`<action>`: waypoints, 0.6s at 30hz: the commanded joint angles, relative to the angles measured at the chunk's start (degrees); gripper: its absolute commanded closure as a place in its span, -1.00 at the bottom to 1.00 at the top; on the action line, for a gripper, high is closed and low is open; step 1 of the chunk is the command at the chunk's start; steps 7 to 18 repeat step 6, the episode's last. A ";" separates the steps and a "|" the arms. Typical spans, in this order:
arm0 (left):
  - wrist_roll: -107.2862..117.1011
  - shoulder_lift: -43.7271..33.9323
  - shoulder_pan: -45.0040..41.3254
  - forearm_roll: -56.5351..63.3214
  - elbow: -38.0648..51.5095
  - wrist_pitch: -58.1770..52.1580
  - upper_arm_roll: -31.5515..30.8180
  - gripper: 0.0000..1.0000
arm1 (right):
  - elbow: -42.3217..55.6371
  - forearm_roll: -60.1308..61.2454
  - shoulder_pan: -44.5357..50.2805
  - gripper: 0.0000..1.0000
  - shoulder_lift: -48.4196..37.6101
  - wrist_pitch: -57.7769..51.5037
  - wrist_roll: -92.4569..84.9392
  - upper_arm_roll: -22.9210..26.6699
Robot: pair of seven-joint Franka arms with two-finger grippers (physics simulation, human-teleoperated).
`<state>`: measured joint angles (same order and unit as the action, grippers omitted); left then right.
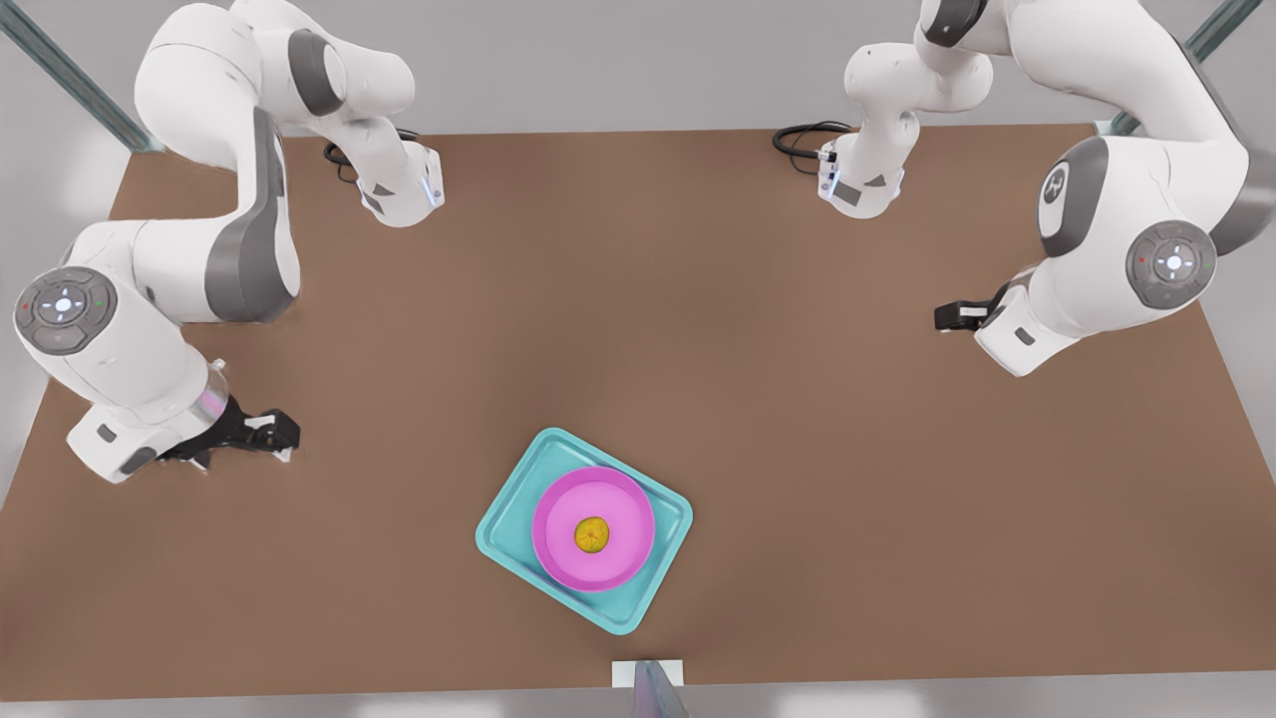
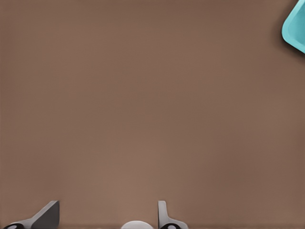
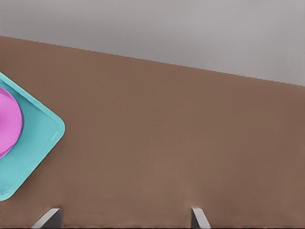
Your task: Place the orange on the plate with the left arm and the plate on the tray with the right arm
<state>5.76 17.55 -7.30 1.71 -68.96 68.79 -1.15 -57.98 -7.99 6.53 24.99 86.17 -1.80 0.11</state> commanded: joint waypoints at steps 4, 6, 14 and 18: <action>-0.48 -0.32 0.01 0.31 0.06 -0.41 0.01 -1.00 | -17.60 -1.59 -0.91 -1.00 -15.15 -11.20 -3.39 -0.28; -0.48 -0.32 0.01 0.05 0.06 -0.32 0.01 -1.00 | -19.80 -1.59 -0.91 -1.00 -16.47 -9.35 -3.30 -0.28; -0.48 -0.32 0.01 0.05 0.06 -0.32 0.01 -1.00 | -19.80 -1.59 -0.91 -1.00 -16.47 -9.35 -3.30 -0.28; -0.48 -0.32 0.01 0.05 0.06 -0.32 0.01 -1.00 | -19.80 -1.59 -0.91 -1.00 -16.47 -9.35 -3.30 -0.28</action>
